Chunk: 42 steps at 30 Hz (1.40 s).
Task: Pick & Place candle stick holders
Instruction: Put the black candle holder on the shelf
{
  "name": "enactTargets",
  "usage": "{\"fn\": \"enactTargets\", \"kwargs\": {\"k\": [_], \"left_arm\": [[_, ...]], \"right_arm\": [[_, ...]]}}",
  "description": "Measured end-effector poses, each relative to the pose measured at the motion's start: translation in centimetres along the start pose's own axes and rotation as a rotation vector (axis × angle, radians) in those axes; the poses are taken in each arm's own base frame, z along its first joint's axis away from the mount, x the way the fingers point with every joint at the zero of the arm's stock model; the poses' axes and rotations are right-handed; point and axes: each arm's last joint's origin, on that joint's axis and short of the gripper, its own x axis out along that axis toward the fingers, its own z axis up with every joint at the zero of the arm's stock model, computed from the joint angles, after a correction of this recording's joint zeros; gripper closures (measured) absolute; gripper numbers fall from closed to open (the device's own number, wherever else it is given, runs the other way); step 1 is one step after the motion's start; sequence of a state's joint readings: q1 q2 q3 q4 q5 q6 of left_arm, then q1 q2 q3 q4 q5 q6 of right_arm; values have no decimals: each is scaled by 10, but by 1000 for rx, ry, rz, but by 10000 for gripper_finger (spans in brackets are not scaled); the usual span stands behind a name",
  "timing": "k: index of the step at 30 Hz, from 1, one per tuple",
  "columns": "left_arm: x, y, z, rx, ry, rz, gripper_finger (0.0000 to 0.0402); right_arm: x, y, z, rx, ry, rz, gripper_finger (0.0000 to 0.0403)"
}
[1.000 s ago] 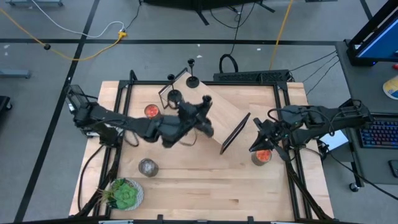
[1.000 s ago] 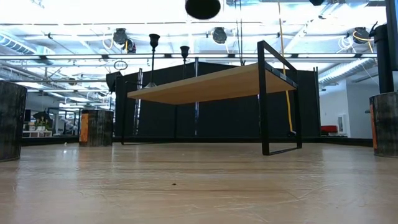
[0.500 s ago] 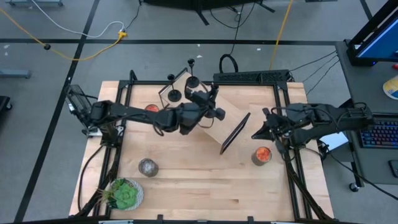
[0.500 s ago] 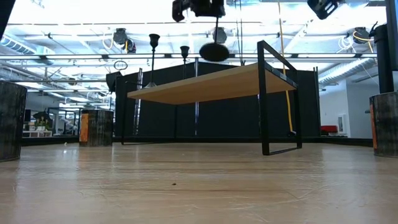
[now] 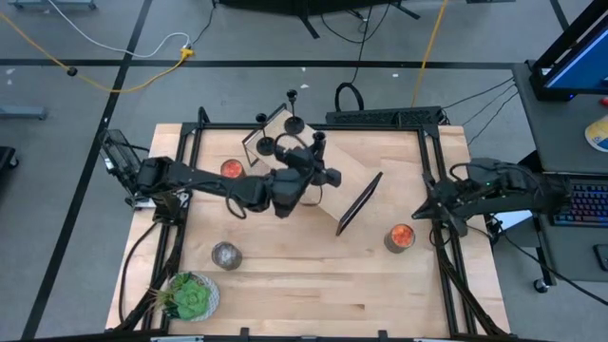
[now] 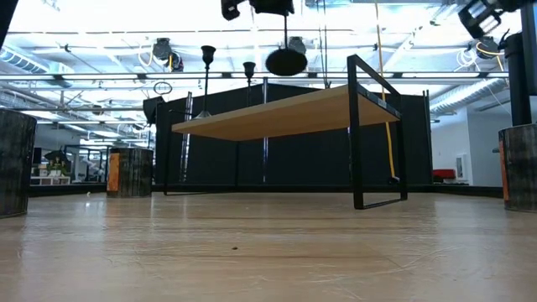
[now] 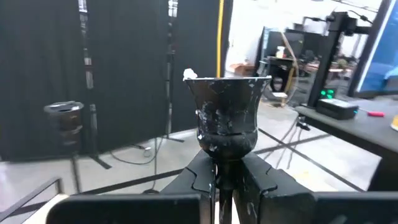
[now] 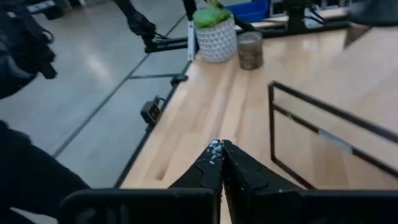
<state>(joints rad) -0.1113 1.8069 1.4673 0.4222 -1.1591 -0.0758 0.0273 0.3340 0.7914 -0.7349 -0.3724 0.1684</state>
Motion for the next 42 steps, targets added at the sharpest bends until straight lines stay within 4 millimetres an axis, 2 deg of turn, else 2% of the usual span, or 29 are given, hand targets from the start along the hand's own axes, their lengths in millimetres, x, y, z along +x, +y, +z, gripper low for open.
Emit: {"fn": "enactTargets", "kwargs": {"k": [5,10,12,18,23,25,30,37,42], "left_arm": [[-18,-7,-5,-33,3,32,373],[-26,-13,-25,-46,16,72,373],[-26,-13,-26,-37,14,90,373],[0,-2,-20,23,-9,139,373],[39,13,-3,-2,-95,-23,373],[48,19,2,5,-132,-18,373],[52,23,7,46,-164,-12,373],[53,23,5,39,-153,-13,373],[50,21,5,16,-153,-23,373]], "right_arm": [[-6,1,-14,-10,-18,51,403],[3,-4,-28,-5,-7,61,403],[7,-6,-33,2,14,80,403],[20,-12,-42,9,17,107,403],[27,-15,-46,20,-4,112,403],[26,-15,-46,21,-14,115,403],[17,-12,-48,-1,-72,106,403],[1,-11,-52,17,-206,-21,403],[13,-21,-58,104,-249,-144,403]]}}
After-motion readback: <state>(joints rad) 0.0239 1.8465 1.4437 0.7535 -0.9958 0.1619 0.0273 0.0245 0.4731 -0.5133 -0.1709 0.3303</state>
